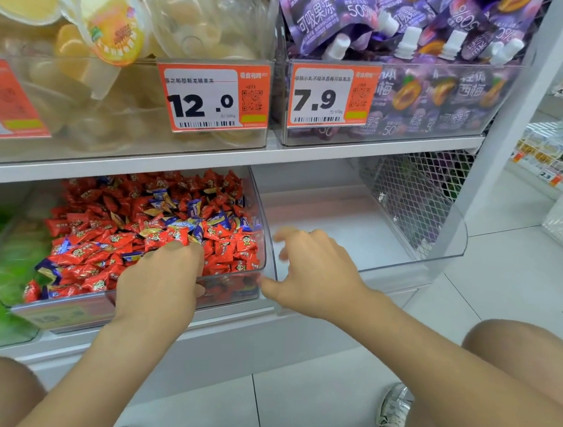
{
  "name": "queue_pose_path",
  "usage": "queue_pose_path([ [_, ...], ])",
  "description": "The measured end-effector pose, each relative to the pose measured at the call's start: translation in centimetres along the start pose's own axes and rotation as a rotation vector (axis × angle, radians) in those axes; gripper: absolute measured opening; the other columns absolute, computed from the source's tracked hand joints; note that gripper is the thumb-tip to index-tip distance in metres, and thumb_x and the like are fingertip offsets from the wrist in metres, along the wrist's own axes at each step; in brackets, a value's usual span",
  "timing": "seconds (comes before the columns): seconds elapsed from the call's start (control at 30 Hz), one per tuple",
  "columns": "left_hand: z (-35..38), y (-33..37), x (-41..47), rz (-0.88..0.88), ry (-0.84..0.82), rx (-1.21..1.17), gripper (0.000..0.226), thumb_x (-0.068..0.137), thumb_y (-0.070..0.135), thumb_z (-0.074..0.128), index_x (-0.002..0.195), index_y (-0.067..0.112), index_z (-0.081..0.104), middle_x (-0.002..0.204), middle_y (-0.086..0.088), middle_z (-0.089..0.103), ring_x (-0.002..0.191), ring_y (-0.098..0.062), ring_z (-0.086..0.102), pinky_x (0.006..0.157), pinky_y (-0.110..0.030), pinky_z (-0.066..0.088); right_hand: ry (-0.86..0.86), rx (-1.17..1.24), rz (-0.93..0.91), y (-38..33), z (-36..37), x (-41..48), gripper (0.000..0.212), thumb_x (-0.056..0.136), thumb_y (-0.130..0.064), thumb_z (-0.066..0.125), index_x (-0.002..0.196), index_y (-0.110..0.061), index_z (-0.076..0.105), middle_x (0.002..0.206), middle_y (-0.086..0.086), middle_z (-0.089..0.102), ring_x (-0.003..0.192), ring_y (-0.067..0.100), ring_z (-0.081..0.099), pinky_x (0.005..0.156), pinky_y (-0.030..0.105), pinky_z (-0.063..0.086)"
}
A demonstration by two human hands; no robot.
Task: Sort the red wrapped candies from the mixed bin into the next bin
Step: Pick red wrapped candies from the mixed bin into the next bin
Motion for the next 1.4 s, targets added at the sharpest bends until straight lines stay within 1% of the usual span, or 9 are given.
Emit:
queue_pose_path([
  [0.1, 0.3, -0.5, -0.1, 0.02, 0.038, -0.054, 0.033, 0.087, 0.043, 0.08, 0.087, 0.027, 0.05, 0.094, 0.005, 0.055, 0.087, -0.027, 0.059, 0.066, -0.036, 0.046, 0.315, -0.083, -0.256, -1.8, 0.2, 0.4, 0.042, 0.087, -0.034, 0.071, 0.124, -0.018, 0.062, 0.114, 0.004, 0.061, 0.1, 0.031, 0.056, 0.081, 0.043, 0.047],
  [0.2, 0.7, -1.5, 0.5, 0.01, 0.044, -0.076, 0.04, 0.084, 0.052, 0.08, 0.081, 0.027, 0.05, 0.088, 0.008, 0.056, 0.084, -0.024, 0.058, 0.062, -0.032, 0.038, 0.273, -0.313, -0.488, -4.3, 3.1, 1.1, 0.014, 0.08, -0.023, 0.078, 0.09, -0.018, 0.07, 0.087, 0.003, 0.067, 0.083, 0.029, 0.06, 0.08, 0.042, 0.042],
  [0.33, 0.2, -1.9, 0.7, 0.082, 0.065, -0.057, 0.042, 0.084, 0.056, 0.077, 0.079, 0.027, 0.047, 0.079, 0.011, 0.056, 0.078, -0.021, 0.057, 0.056, -0.031, 0.029, 0.067, -0.451, -0.421, -5.8, 5.0, 2.2, 0.033, 0.054, -0.02, 0.095, 0.072, -0.025, 0.067, 0.066, -0.005, 0.066, 0.064, 0.022, 0.064, 0.071, 0.033, 0.044],
  [0.53, -0.5, -2.0, 0.2, 0.141, 0.135, -0.044, 0.042, 0.093, 0.053, 0.068, 0.083, 0.032, 0.034, 0.085, 0.008, 0.052, 0.082, -0.021, 0.053, 0.054, -0.033, 0.032, 0.14, -0.352, -0.349, -6.1, 3.2, 3.1, 0.054, 0.044, -0.019, 0.102, 0.06, -0.026, 0.052, 0.052, -0.005, 0.057, 0.049, 0.023, 0.059, 0.06, 0.029, 0.044],
  [0.9, -1.2, 0.4, -3.8, 0.241, 0.007, 0.146, 0.027, 0.096, 0.049, 0.065, 0.105, 0.038, 0.042, 0.105, 0.006, 0.064, 0.1, -0.025, 0.069, 0.064, -0.034, 0.038, 0.086, -0.475, -0.492, -6.4, 2.4, -1.1, 0.037, 0.047, -0.015, 0.086, 0.062, -0.025, 0.054, 0.064, 0.0, 0.059, 0.073, 0.028, 0.059, 0.071, 0.037, 0.011],
  [1.07, -3.1, 1.0, -3.2, 0.114, -0.179, 0.165, 0.038, 0.081, 0.06, 0.071, 0.082, 0.028, 0.051, 0.088, 0.005, 0.058, 0.086, -0.024, 0.062, 0.066, -0.031, 0.037, 0.117, -0.293, -0.623, -4.7, 1.7, -1.6, 0.014, 0.082, -0.038, 0.073, 0.077, -0.025, 0.069, 0.072, -0.006, 0.063, 0.084, 0.022, 0.055, 0.072, 0.037, 0.023],
  [1.2, -4.2, 2.5, -2.4, 0.107, 0.021, 0.101, 0.057, 0.075, 0.083, 0.061, 0.085, 0.027, 0.056, 0.088, 0.01, 0.057, 0.088, -0.019, 0.06, 0.065, -0.032, 0.045, 0.314, 0.251, -0.18, -0.2, -2.0, -0.2, 0.024, 0.085, -0.026, 0.065, 0.109, -0.024, 0.068, 0.095, -0.009, 0.065, 0.092, 0.016, 0.058, 0.085, 0.039, 0.048],
  [1.3, -2.8, 4.3, -1.5, 0.272, 0.12, -0.039, 0.055, 0.077, 0.079, 0.055, 0.106, 0.033, 0.052, 0.106, 0.008, 0.05, 0.105, -0.022, 0.051, 0.082, -0.04, 0.046, -0.01, 0.388, 0.112, 2.3, -1.9, 0.7, 0.054, 0.089, -0.035, 0.061, 0.143, -0.025, 0.055, 0.112, -0.008, 0.068, 0.102, 0.012, 0.066, 0.092, 0.032, 0.052],
  [1.4, -0.9, 5.0, -1.0, 0.33, -0.006, -0.009, 0.087, 0.071, 0.09, 0.046, 0.136, 0.032, 0.047, 0.133, 0.008, 0.046, 0.125, -0.023, 0.043, 0.104, -0.048, 0.04, -0.215, 0.566, 0.045, 0.9, -0.2, 0.4, 0.047, 0.098, -0.024, 0.052, 0.144, -0.031, 0.055, 0.096, -0.013, 0.069, 0.076, 0.002, 0.064, 0.069, 0.02, 0.049],
])
Point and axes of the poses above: each hand's wrist, its own x-axis towards the middle knuckle, its own z-axis out of the palm, y = z × x, the point moved 3 cm from there along x, towards the middle knuckle
